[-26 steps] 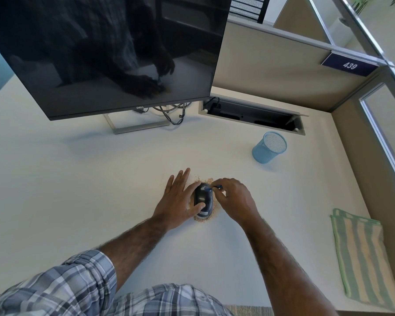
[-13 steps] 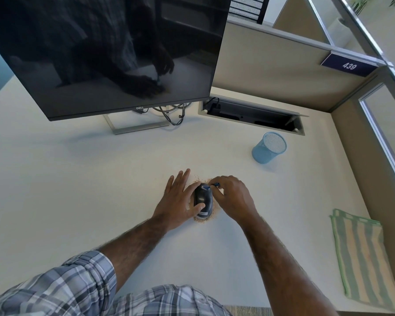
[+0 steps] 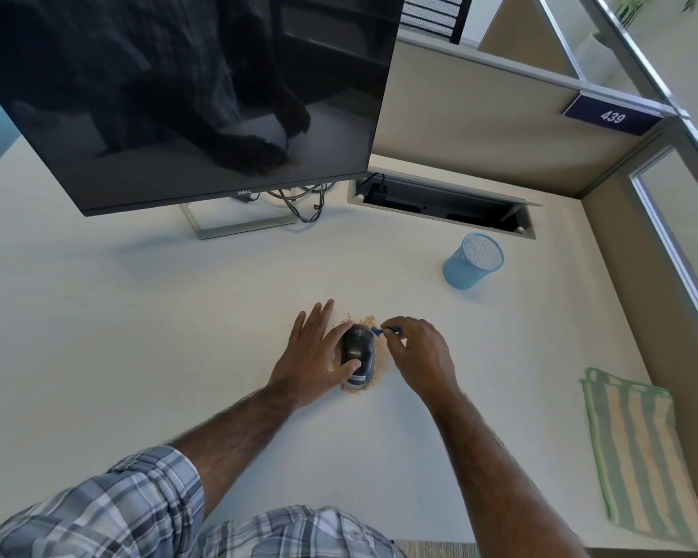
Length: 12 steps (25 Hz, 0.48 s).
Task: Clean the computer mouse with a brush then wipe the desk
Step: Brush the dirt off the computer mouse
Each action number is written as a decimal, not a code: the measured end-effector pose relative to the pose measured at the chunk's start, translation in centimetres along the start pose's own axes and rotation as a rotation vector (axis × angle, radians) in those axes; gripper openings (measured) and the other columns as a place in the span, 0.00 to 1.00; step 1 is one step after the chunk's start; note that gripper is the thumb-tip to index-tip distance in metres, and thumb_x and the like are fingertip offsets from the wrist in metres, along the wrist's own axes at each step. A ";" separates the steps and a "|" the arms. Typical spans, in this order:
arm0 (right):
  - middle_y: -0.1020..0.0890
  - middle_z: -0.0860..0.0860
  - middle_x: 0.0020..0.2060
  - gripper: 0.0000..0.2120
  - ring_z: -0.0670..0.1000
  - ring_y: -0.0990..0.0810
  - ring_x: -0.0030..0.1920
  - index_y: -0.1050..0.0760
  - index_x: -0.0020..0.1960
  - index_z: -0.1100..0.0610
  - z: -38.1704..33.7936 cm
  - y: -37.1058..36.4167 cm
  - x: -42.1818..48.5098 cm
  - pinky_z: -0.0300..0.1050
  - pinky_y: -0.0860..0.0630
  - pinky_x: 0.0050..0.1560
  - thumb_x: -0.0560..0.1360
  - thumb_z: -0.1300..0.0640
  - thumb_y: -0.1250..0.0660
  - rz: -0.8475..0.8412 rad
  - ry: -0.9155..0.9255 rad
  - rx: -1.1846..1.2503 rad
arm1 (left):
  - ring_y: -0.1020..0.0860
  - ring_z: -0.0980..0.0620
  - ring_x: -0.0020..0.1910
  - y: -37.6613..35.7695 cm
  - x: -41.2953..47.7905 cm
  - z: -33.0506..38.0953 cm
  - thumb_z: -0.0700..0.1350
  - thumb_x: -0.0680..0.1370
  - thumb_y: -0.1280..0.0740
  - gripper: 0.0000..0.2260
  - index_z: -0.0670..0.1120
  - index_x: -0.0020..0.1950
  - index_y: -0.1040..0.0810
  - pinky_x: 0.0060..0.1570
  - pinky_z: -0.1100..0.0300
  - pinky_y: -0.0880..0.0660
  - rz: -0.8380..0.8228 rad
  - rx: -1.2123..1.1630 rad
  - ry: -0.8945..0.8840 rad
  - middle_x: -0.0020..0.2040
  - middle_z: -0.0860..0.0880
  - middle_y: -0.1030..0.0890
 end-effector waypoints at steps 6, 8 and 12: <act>0.15 0.46 0.49 0.10 0.49 0.22 0.50 0.18 0.56 0.50 -0.5 -0.6 0.4 0.47 0.24 0.48 0.79 0.55 0.37 -0.045 0.017 -0.020 | 0.59 0.45 0.83 0.0 -0.1 0.0 0.64 0.81 0.39 0.32 0.51 0.81 0.39 0.81 0.44 0.58 -0.003 0.000 -0.006 0.85 0.45 0.57; 0.15 0.46 0.49 0.10 0.49 0.22 0.50 0.18 0.56 0.49 -0.3 -0.3 0.7 0.46 0.26 0.47 0.80 0.55 0.37 -0.009 0.002 -0.001 | 0.59 0.45 0.83 0.1 -0.1 0.1 0.64 0.81 0.40 0.32 0.51 0.81 0.39 0.81 0.43 0.58 -0.003 -0.008 -0.005 0.85 0.45 0.57; 0.15 0.45 0.48 0.10 0.48 0.22 0.48 0.18 0.54 0.48 -0.6 -0.4 0.8 0.46 0.26 0.45 0.80 0.51 0.38 0.006 0.013 0.029 | 0.60 0.46 0.83 0.2 -0.2 0.2 0.64 0.82 0.41 0.31 0.51 0.82 0.40 0.80 0.43 0.58 -0.013 -0.001 -0.002 0.85 0.45 0.57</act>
Point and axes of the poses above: each hand's wrist, its own x-axis towards the middle knuckle, its own y-axis out of the back of the hand, z = x × y, the point moved 5 cm from there along x, towards the middle knuckle
